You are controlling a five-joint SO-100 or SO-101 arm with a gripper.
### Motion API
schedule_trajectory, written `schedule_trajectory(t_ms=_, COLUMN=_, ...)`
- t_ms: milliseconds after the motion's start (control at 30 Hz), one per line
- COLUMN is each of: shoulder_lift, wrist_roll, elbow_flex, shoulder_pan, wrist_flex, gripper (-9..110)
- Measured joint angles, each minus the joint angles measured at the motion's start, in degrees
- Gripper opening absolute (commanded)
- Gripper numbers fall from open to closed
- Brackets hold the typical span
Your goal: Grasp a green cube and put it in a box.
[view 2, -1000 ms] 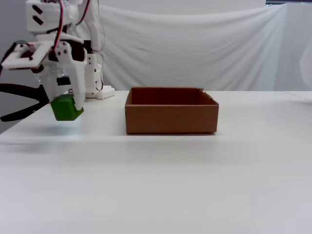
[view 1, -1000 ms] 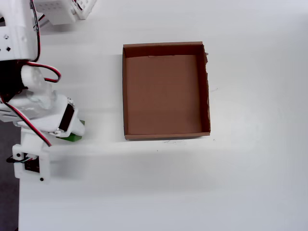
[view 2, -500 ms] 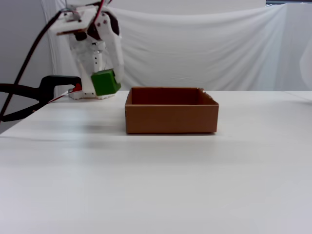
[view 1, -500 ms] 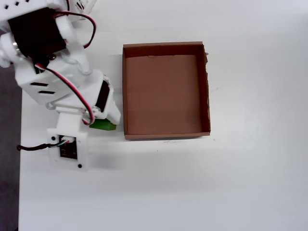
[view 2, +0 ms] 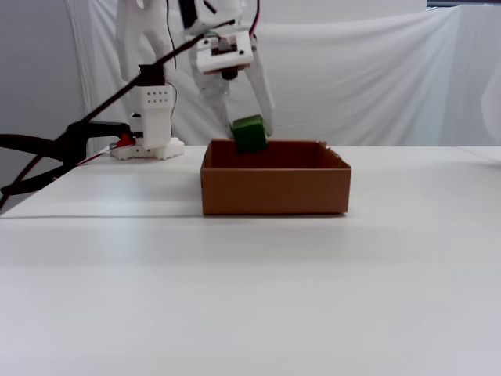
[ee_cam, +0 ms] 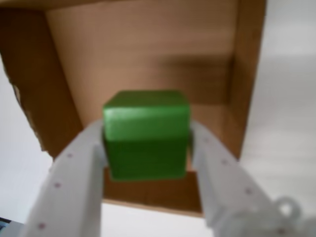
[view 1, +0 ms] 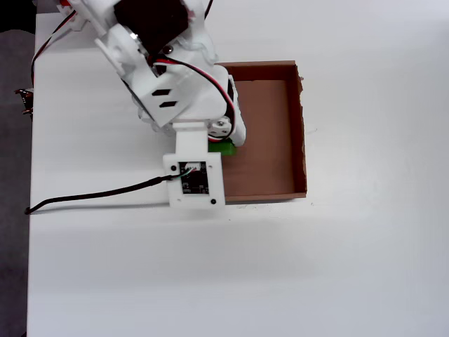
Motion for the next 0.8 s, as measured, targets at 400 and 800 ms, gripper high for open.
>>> schedule_trajectory(t_ms=400, shoulder_lift=-7.5, wrist_roll=2.1, elbow_flex=0.7, shoulder_pan=-3.7, wrist_flex=-4.1, gripper=13)
schedule_trajectory(t_ms=800, shoulder_lift=-11.8, wrist_roll=2.8, elbow_flex=0.6, shoulder_pan=-5.4, wrist_flex=-6.4, gripper=13)
